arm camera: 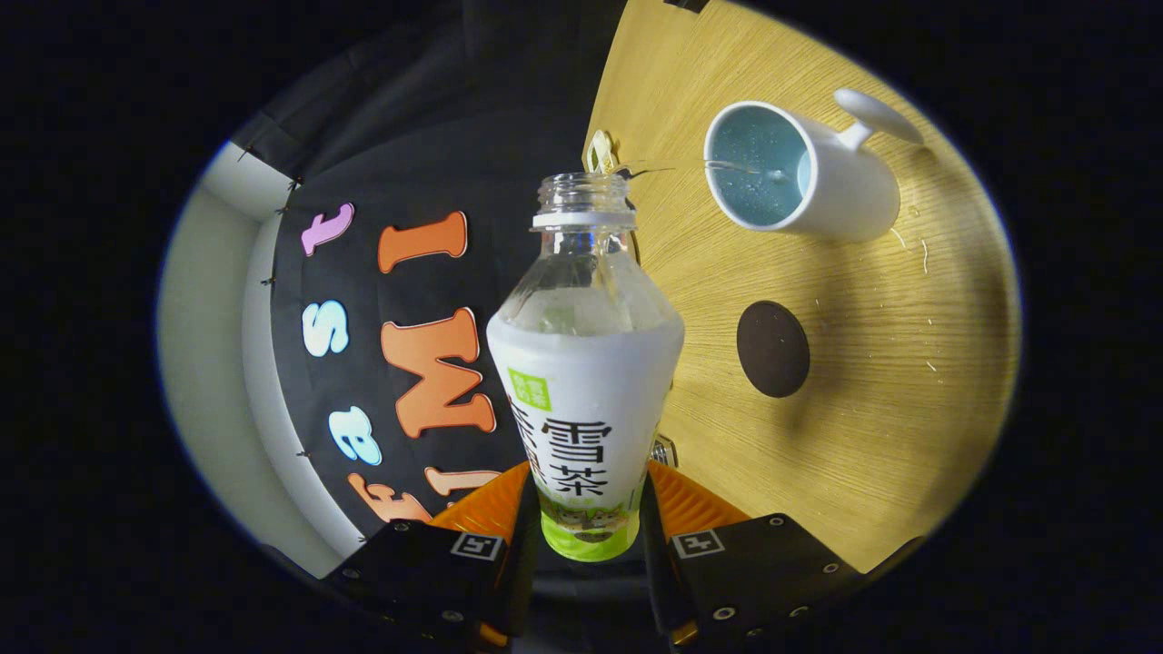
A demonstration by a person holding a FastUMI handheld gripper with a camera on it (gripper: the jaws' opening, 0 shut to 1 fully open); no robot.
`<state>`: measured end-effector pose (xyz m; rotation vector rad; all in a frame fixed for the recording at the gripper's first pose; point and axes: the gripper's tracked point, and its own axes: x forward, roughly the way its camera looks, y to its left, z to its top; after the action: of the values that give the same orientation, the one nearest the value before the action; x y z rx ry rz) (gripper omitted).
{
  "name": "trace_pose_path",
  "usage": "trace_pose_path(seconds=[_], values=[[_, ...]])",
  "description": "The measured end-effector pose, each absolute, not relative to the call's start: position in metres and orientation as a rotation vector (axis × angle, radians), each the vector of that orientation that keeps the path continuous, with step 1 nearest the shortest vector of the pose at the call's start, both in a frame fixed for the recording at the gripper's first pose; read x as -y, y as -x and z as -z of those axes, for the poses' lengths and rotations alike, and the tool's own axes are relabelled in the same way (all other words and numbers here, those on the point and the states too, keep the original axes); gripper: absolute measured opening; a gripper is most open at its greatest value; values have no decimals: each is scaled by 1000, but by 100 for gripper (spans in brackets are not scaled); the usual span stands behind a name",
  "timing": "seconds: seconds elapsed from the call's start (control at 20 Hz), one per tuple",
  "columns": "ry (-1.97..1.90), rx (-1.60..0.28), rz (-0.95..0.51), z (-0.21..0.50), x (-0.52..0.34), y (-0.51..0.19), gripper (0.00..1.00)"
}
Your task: Take the bottle from table, then pour the juice into the cup, finally place the bottle on the coaster
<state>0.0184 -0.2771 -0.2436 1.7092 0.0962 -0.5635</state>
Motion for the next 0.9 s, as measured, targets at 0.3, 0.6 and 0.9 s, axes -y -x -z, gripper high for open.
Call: trace_pose_path(seconds=[0.3, 0.6, 0.9], values=[[-1731, -87, 550, 240, 277, -19, 53], [-1739, -92, 564, 242, 280, -15, 53], [-1755, -94, 567, 241, 279, -17, 53]])
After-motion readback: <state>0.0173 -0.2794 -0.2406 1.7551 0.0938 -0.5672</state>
